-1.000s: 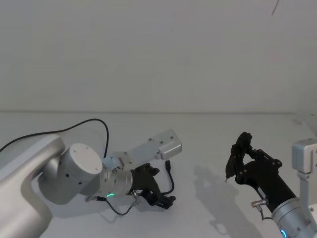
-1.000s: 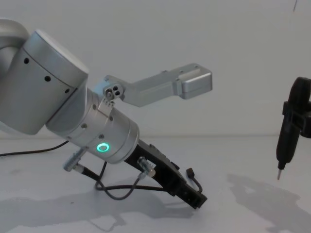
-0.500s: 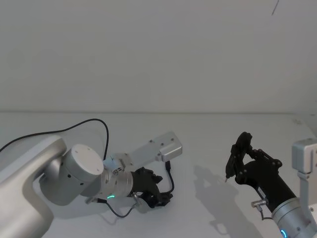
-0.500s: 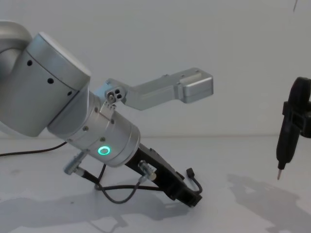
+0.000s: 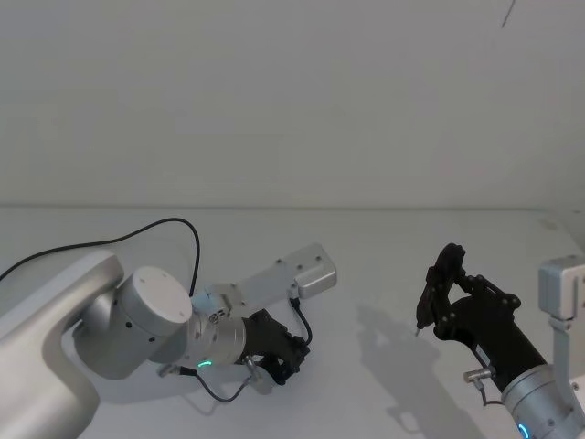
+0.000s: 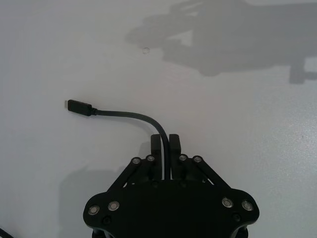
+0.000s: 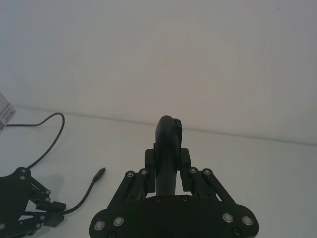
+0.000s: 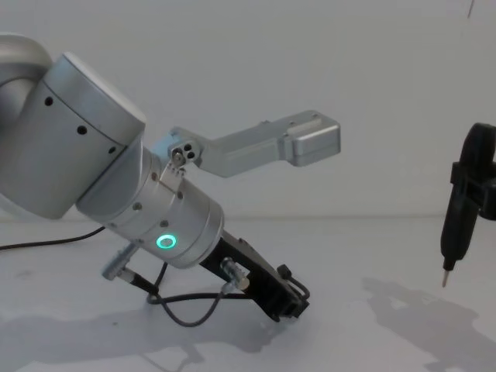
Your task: Pick up the data cable with the one hand.
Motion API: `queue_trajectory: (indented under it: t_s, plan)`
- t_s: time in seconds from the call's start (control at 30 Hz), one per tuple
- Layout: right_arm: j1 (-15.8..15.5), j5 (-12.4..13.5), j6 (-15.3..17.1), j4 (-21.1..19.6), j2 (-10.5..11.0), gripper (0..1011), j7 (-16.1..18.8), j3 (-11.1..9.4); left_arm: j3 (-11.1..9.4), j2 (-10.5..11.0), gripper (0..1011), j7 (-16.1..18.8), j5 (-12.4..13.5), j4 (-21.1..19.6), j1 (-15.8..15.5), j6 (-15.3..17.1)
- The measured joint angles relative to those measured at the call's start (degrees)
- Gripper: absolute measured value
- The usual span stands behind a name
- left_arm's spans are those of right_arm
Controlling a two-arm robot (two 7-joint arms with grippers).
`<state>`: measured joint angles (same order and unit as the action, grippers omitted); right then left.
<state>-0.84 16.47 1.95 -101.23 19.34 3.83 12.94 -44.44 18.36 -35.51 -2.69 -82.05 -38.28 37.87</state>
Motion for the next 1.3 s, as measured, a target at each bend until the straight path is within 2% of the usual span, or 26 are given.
queue_trajectory:
  t_s: [0.1,0.23,0.43,0.93,1.07,1.3]
  plan:
    - [0.00,0.00,0.00,0.00,0.00,279,0.00,0.00,0.00,0.00,55,-0.01,0.02,0.00,0.00,0.01]
    - [0.00,0.00,0.00,0.00,-0.01,279,0.00,-0.01,0.00,0.13,43,-0.16,0.11,-0.08,0.10,-0.35]
    - [-0.15,0.01,-0.40,-0.22,0.13,279,0.27,-0.36,-0.18,0.98,43,-0.93,0.42,-0.67,0.33,-3.22]
    - [-1.60,2.71,-0.71,-5.57,3.54,279,4.05,-4.80,-1.40,4.49,43,-5.16,1.31,-2.46,0.41,-15.43]
    - [-1.66,4.20,-0.27,-6.80,4.22,279,5.39,-6.18,-1.84,5.87,43,-6.67,1.41,-2.99,0.26,-20.13]
    - [-0.99,6.27,0.06,-7.16,4.33,279,7.22,-7.29,-2.47,7.74,43,-8.61,1.52,-3.56,0.02,-27.33]
